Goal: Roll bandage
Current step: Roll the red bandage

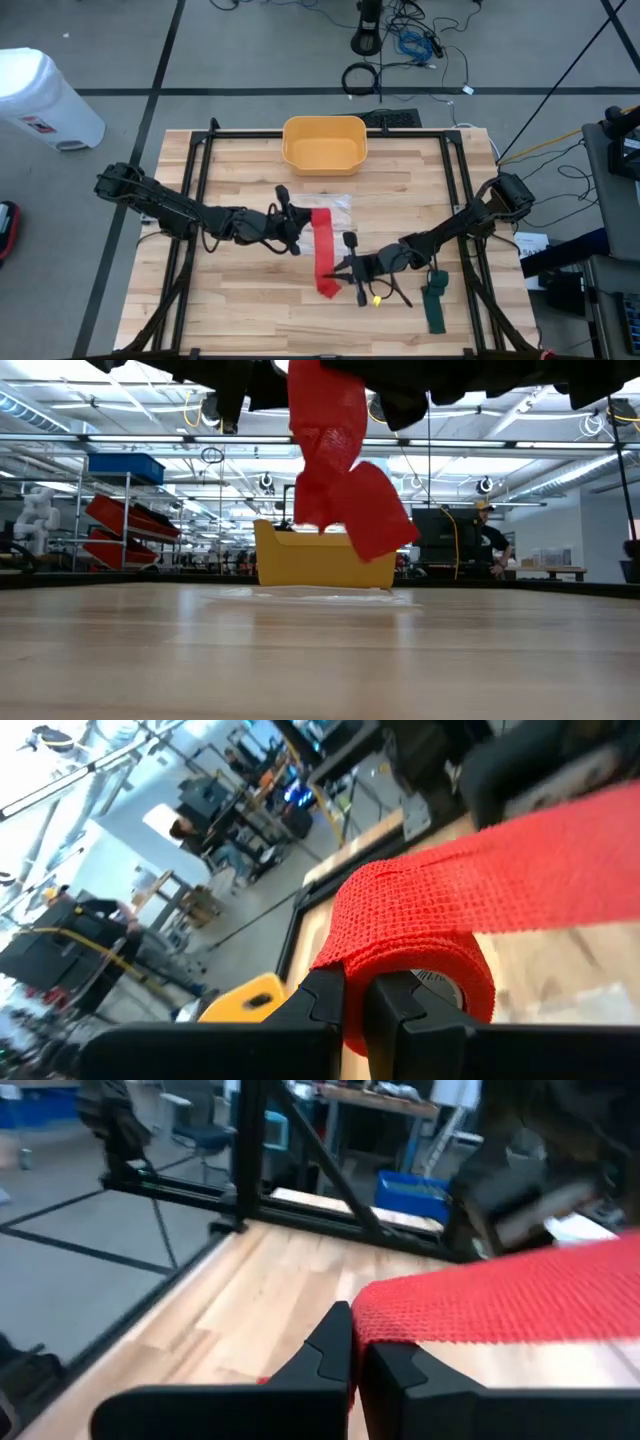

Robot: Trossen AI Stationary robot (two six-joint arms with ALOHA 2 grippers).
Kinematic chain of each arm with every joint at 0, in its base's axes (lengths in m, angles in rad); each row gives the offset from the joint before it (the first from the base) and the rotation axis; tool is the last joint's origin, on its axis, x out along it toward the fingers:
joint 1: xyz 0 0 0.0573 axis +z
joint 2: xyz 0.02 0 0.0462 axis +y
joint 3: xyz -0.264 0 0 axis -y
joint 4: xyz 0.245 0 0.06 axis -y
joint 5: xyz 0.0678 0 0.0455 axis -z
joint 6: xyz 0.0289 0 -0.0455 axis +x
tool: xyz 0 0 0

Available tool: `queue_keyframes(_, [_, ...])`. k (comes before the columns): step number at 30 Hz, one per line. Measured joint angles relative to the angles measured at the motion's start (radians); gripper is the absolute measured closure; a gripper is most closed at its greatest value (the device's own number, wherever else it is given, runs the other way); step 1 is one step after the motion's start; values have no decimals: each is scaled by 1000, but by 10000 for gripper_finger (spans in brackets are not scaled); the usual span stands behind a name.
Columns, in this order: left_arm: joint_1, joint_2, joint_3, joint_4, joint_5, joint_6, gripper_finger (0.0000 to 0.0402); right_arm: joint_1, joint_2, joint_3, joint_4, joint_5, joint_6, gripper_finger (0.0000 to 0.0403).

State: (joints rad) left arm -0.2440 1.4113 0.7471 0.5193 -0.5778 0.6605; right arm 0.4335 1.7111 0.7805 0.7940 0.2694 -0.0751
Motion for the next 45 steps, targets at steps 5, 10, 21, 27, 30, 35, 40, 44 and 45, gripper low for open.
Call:
queue_keyframes(5, [-9, 0, 0, 59, 57, -58, 388, -2, 0, -17, -14, 44, 7, 403])
queue_keyframes(10, [-34, 0, 0, 79, 88, -136, 388, -19, 0, -36, -11, 51, 12, 403])
queue_keyframes(21, [-85, 0, 0, 102, 112, -264, 388, -68, 0, -48, -11, 43, 19, 403])
queue_keyframes(27, [-109, 0, 0, 100, 136, -327, 388, -89, 0, -48, -13, 42, 11, 403])
queue_keyframes(30, [-118, 0, 0, 94, 147, -367, 388, -103, 0, -52, -14, 41, 10, 403])
queue_keyframes(35, [-125, 0, 0, 67, 156, -439, 388, -130, 0, -111, 92, 32, 27, 403])
queue_keyframes(40, [-125, 0, -50, 115, 178, -472, 388, -157, 0, -141, 118, 12, 45, 403])
queue_keyframes(44, [-125, 0, -75, 177, 179, -479, 388, -168, 0, -141, 112, -9, 44, 403])
queue_keyframes(45, [-125, 0, -78, 184, 181, -483, 388, -170, 0, -141, 112, -14, 44, 403])
